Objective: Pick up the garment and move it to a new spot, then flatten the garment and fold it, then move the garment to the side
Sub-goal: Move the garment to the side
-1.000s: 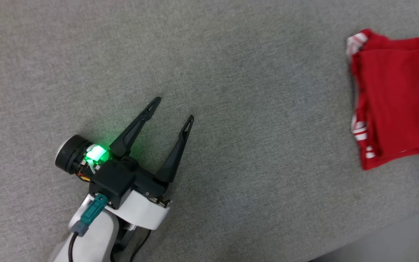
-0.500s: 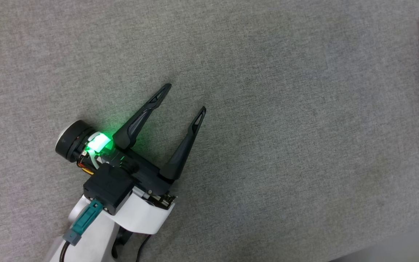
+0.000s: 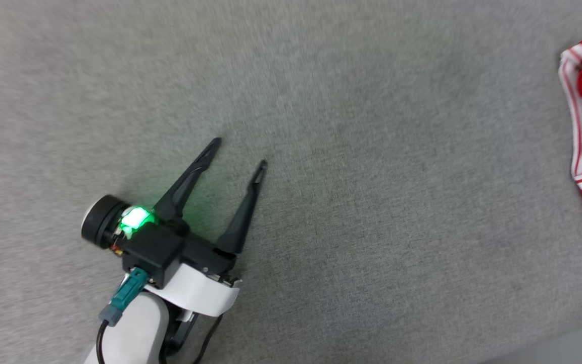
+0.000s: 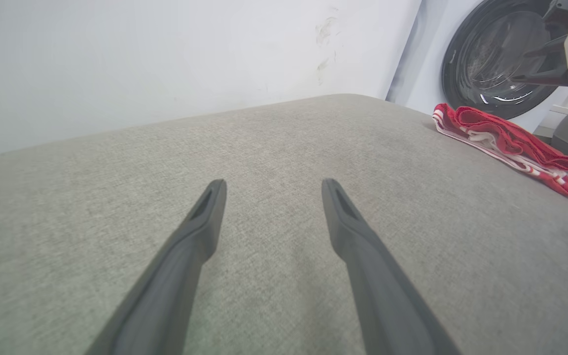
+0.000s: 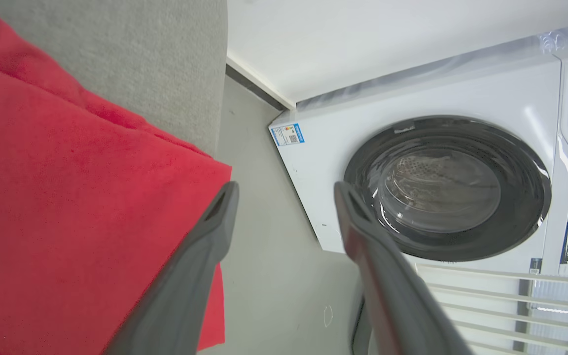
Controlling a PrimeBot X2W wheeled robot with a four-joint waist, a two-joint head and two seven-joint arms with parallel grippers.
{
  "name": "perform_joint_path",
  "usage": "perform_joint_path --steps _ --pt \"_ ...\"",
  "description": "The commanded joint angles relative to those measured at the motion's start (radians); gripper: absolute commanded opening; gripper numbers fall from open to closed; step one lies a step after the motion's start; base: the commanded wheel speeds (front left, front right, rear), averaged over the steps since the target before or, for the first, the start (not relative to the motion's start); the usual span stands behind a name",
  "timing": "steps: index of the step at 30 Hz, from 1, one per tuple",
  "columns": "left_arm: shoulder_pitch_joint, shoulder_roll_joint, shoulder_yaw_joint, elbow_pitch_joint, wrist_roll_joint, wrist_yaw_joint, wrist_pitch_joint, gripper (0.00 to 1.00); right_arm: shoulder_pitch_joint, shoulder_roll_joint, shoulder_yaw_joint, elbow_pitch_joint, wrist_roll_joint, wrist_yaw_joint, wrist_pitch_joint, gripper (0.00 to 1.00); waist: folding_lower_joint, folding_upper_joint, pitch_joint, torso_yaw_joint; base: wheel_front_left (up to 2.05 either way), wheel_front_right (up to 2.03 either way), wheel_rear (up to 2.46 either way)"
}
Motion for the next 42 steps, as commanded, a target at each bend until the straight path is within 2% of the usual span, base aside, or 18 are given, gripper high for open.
perform_joint_path --steps 1,10,16,22,29,36,42 --pt "0.016 -0.011 0.013 0.005 -0.003 0.002 0.002 1.0 0.006 0.013 -0.003 -0.018 0.01 -0.002 -0.01 1.0 -0.0001 0.0 -0.076 0.025 0.0 0.0 0.0" --pt "0.108 -0.088 0.186 0.024 0.003 0.016 0.001 1.0 0.103 0.167 -0.098 -0.209 0.119 -0.002 -0.114 1.0 -0.0001 0.0 -0.265 0.092 0.0 0.0 0.0" --pt "0.167 -0.124 0.285 0.029 0.012 0.014 0.0 1.0 0.268 0.31 -0.086 -0.374 0.174 -0.002 -0.154 1.0 -0.0001 0.0 -0.362 0.126 0.0 0.0 0.0" --pt "0.22 -0.151 0.339 0.037 0.018 0.013 0.0 1.0 0.427 0.454 -0.089 -0.505 0.222 -0.001 -0.218 1.0 -0.0001 0.0 -0.415 0.153 0.0 0.0 0.0" --pt "0.259 -0.164 0.371 0.042 0.011 0.005 0.0 1.0 0.535 0.564 -0.08 -0.499 0.286 -0.001 -0.332 1.0 -0.0001 0.0 -0.44 0.172 0.0 0.0 0.0" --pt "0.283 -0.172 0.383 0.073 0.013 0.003 0.0 1.0 0.571 0.608 -0.053 -0.434 0.334 -0.001 -0.398 1.0 -0.0001 0.0 -0.453 0.172 0.0 0.0 0.0" --pt "0.298 -0.169 0.365 0.095 0.014 0.001 0.0 1.0 0.596 0.621 -0.038 -0.415 0.353 -0.001 -0.439 1.0 -0.0001 0.0 -0.459 0.174 0.0 0.0 0.0"
